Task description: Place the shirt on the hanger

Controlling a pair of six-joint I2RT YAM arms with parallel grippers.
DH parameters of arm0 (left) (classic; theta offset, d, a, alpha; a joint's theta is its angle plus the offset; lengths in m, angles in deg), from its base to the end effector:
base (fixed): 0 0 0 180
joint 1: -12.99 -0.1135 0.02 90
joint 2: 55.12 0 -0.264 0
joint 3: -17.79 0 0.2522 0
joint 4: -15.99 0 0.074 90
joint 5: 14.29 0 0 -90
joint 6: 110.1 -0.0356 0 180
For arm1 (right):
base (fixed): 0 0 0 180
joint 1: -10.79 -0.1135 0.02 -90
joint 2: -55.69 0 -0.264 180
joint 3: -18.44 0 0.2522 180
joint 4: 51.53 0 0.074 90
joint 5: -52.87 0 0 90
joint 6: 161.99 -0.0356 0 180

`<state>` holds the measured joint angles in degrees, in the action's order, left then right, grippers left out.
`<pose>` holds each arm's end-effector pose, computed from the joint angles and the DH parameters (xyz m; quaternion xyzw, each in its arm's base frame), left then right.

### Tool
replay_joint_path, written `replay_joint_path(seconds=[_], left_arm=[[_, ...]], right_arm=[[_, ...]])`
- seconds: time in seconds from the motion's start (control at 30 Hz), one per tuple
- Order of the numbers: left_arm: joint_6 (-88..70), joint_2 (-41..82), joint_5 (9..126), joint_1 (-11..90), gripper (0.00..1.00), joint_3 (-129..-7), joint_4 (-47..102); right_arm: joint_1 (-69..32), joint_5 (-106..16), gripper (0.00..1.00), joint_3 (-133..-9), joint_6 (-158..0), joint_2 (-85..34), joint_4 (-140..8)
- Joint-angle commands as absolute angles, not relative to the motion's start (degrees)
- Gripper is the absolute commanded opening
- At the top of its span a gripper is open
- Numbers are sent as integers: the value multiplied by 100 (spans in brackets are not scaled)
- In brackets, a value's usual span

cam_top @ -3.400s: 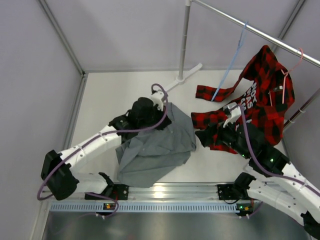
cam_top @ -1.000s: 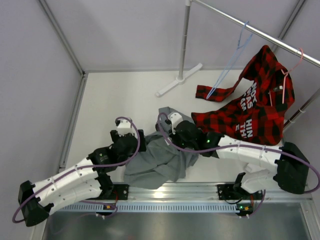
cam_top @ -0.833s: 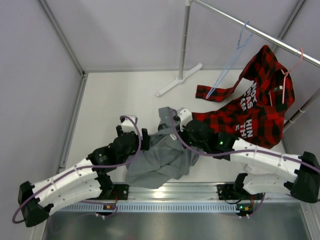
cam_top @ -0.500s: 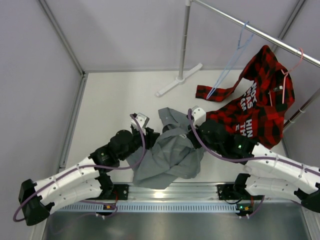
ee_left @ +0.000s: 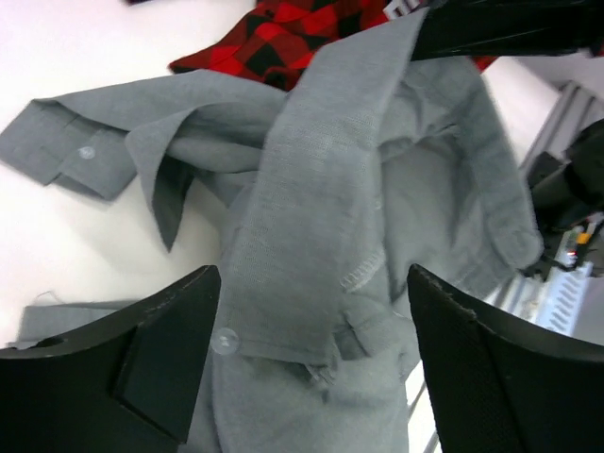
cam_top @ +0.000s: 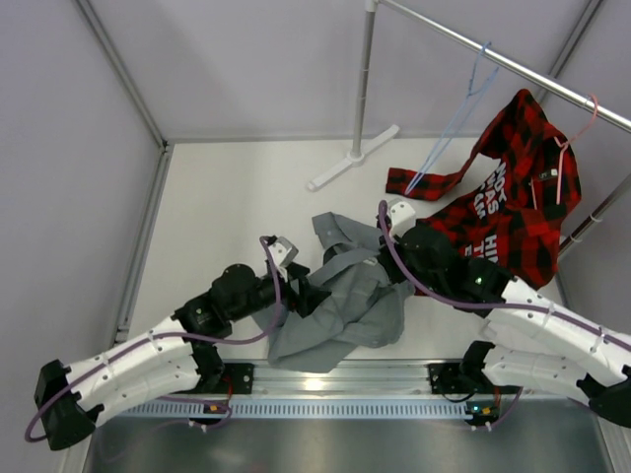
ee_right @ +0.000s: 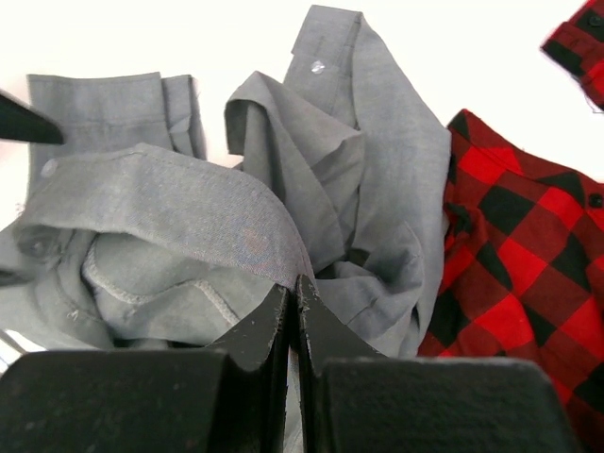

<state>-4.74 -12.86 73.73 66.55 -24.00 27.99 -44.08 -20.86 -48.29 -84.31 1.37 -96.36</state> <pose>0.1082 -0.1486 0.2653 0.2653 0.7331 -0.3653 0.5086 0.1253 0.1608 0.3241 -0.2513 0.8332 0.1605 0.4657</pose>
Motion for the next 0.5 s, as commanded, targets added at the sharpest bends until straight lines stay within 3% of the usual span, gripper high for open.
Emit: replay_joint_path(seconds=[0.0,0.13,0.33,0.43,0.47], left_arm=[[-138,-1662,6904,6643,86,-2243,2247],[47,-1725,6814,6696,89,-2006,2061],[126,-822,8281,6836,86,-2233,2236],[12,-451,8712,7021,80,-2566,2342],[-23,-267,8800,7117,70,-2637,2403]], right_arm=[[-4081,-2148,0,-5139,-8316,24,-9701],[-3843,-2455,0,-5297,-8272,-47,-9728],[-3842,-2720,0,-5482,-8210,-38,-9745],[-3807,-2790,0,-5570,-8157,-56,-9807],[-3790,-2808,0,-5587,-8157,-56,-9816]])
